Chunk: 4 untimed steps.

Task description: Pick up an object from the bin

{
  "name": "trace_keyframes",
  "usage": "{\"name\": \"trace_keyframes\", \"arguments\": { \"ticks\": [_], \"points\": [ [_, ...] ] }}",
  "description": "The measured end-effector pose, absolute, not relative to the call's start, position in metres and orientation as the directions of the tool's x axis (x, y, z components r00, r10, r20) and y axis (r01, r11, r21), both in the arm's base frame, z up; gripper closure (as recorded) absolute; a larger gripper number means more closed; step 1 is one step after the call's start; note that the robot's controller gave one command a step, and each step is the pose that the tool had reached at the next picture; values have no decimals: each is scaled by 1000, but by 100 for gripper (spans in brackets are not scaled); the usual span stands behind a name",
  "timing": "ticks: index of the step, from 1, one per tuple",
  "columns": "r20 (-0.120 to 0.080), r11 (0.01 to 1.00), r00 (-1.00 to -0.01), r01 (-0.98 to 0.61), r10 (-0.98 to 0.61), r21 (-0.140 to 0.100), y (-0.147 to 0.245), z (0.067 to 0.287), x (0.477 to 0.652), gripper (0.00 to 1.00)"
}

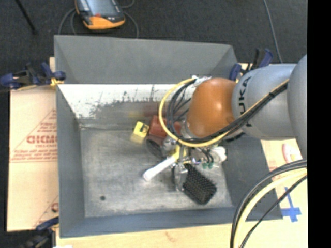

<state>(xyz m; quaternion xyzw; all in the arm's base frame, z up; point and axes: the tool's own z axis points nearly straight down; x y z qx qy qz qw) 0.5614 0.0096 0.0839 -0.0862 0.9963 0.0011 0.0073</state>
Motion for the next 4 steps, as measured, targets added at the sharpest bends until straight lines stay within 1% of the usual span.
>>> {"name": "trace_keyframes", "arguments": {
  "ticks": [1, 2, 3, 4],
  "points": [
    [-13, 994, -994, -110, -110, 1, -4, 73, 587, 100],
    [-13, 994, -994, -110, -110, 1, -4, 73, 587, 100],
    [-8, 994, -994, -110, -110, 1, -4, 77, 586, 100],
    [-5, 994, -994, -110, -110, 1, -4, 85, 586, 100]
  ]
}}
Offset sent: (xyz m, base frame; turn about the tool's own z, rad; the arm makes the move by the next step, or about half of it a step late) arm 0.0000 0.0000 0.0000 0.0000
